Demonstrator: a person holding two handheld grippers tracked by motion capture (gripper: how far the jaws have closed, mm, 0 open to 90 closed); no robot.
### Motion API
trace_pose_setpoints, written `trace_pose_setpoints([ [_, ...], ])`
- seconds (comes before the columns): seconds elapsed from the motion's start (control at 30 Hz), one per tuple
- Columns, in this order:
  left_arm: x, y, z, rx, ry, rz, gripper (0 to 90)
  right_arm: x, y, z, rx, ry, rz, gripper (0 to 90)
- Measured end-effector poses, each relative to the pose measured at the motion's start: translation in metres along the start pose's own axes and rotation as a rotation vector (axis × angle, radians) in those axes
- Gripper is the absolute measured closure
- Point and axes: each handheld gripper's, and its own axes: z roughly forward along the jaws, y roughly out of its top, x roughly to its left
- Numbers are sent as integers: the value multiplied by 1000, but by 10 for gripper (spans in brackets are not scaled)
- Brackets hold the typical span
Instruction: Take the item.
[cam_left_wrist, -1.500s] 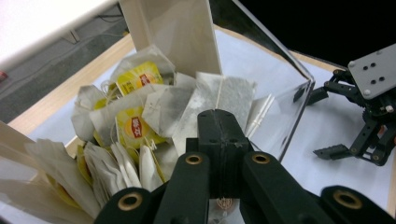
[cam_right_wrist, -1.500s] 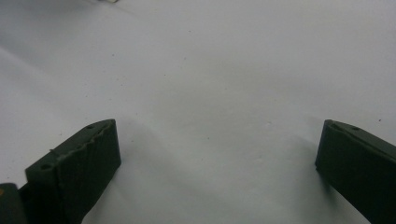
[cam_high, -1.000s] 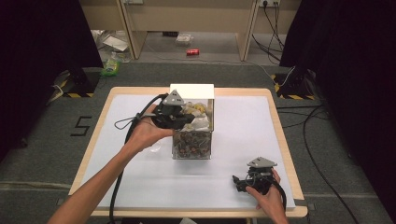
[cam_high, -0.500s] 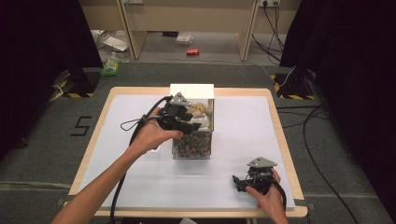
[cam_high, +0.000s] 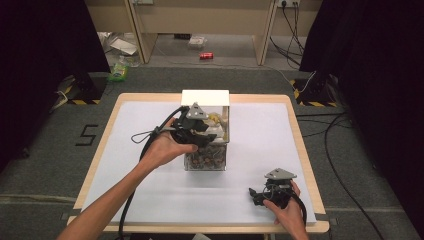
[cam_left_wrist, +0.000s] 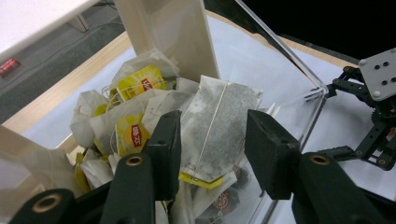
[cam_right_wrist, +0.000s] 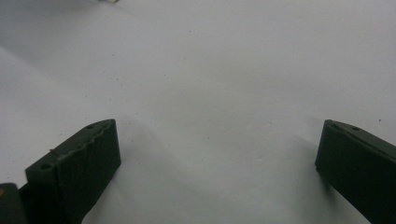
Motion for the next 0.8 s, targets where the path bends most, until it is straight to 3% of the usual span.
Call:
trace_pose_setpoints([
  [0.2,0,0,5,21,-33,1,612,0,0,0,0,0,-1,5],
  [0.43,2,0,5,-10,-26,24,818,0,0,0,0,0,0,6],
  [0.6,1,1,2,-21,-16,41,846,0,0,0,0,0,1,6],
  [0.8,7,4,-7,-62,4,28,848,0,0,0,0,0,0,5],
])
